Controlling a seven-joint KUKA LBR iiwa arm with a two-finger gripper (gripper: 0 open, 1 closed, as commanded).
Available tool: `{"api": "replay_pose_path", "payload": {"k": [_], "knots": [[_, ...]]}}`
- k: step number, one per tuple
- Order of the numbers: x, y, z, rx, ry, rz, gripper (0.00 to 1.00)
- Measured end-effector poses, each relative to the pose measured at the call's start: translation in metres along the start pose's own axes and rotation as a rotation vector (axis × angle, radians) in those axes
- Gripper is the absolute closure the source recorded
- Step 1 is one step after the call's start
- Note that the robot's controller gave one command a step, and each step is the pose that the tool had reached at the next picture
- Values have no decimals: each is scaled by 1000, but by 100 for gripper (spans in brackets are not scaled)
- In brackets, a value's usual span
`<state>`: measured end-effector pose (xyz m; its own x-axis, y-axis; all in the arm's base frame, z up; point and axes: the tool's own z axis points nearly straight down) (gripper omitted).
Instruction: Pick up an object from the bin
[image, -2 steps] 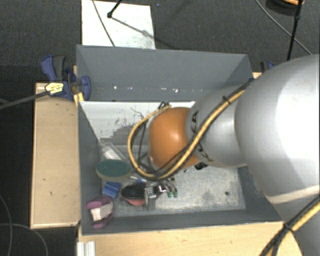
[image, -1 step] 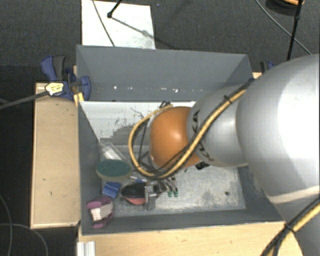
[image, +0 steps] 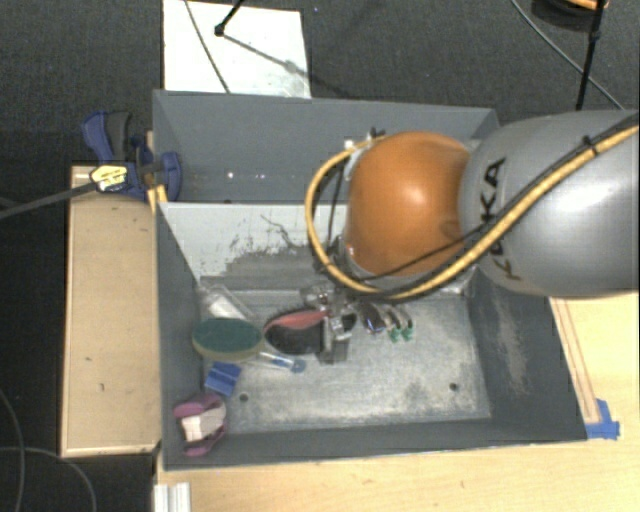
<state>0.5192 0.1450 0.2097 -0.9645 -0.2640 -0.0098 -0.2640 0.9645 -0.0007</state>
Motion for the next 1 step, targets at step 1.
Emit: {"api": "replay_pose_path", "payload": {"k": [1], "knots": [[-1,-31,-98,1,0,-125,100]]}}
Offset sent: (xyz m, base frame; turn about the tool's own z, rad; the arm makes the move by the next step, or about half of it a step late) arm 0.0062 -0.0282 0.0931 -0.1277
